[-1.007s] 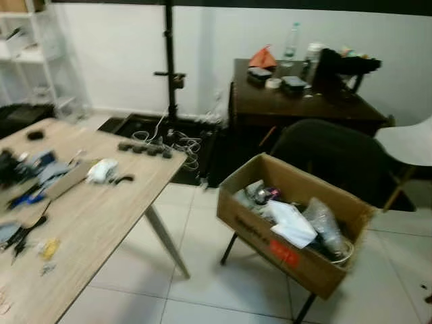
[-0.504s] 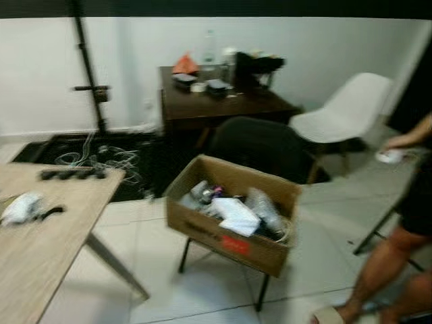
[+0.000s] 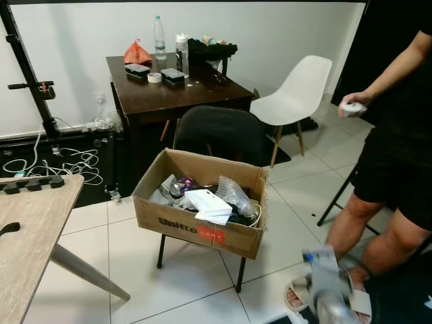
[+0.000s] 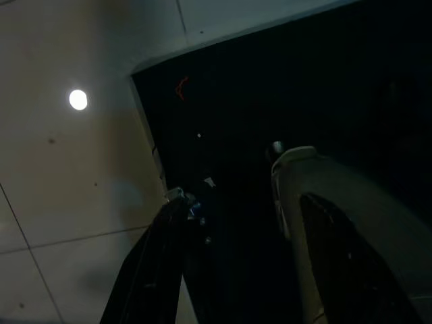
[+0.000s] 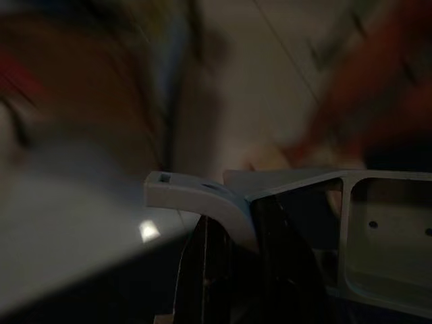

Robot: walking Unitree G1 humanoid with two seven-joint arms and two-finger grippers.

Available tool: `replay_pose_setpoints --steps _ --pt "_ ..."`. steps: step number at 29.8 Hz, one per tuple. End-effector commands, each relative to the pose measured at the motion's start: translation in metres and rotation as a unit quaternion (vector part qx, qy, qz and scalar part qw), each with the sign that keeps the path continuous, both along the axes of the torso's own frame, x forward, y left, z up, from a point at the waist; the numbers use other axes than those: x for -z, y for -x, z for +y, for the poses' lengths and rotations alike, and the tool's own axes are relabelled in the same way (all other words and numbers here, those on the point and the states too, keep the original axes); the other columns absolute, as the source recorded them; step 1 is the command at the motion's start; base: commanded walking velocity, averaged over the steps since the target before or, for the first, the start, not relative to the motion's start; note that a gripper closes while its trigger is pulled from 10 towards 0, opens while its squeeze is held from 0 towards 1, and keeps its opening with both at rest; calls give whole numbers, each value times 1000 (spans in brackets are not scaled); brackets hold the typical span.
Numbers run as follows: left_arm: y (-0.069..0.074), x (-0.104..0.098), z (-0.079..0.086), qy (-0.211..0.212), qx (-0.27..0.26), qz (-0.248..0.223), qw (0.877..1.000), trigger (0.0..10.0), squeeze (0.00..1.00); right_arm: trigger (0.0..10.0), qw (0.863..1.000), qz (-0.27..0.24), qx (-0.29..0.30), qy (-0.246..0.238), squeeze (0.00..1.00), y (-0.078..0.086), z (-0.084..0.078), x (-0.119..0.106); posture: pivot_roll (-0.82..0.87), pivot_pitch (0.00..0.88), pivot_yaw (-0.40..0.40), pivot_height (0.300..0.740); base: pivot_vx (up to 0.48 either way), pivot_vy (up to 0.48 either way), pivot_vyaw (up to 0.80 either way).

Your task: Picking trash to rubbish bin

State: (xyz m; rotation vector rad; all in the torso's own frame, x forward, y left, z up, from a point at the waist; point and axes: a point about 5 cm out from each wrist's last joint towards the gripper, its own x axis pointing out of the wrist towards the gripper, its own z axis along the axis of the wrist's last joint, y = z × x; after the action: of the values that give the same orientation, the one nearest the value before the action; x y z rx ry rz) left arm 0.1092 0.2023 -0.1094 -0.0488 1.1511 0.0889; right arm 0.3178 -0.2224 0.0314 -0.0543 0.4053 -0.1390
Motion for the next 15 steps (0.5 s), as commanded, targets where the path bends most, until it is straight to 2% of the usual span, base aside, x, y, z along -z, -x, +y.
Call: replay_pose_setpoints --steps 1,4,5,6,7,8,9,12,15 --pt "9 3 -1 6 -3 16 1000 10000 0 10000 998 -32 -37 -45 0 -7 16 -6 -66 68 24 740 0 0 0" --pt "9 3 -1 8 -2 15 1000 10000 0 10000 986 -102 -98 -84 0 -26 38 -34 -68 71 23 740 87 0 0" --pt "9 3 -1 8 -2 15 1000 10000 0 10000 986 -102 -98 -84 0 -26 38 -34 -68 71 23 740 262 0 0" --pt "10 3 -1 8 -1 15 1000 10000 0 10000 977 -138 -127 -102 0 -35 48 -50 -69 72 22 740 322 0 0" --pt "10 3 -1 8 -1 15 1000 10000 0 10000 977 -138 -127 -102 0 -35 48 -50 -69 72 22 740 322 0 0" --pt "10 3 -1 9 -1 15 1000 10000 0 10000 967 -168 -155 -116 0 -42 57 -64 -70 73 22 740 326 0 0" --pt "10 3 -2 10 0 15 1000 10000 0 10000 962 -180 -166 -118 0 -45 61 -70 -70 73 22 740 0 0 0" --pt "10 3 -2 10 1 15 1000 10000 0 10000 957 -193 -184 -115 0 -48 66 -78 -71 75 21 740 0 0 0" --pt "10 3 -2 12 2 15 1000 10000 0 10000 954 -193 -199 -110 0 -48 69 -79 -70 76 18 740 277 0 0"
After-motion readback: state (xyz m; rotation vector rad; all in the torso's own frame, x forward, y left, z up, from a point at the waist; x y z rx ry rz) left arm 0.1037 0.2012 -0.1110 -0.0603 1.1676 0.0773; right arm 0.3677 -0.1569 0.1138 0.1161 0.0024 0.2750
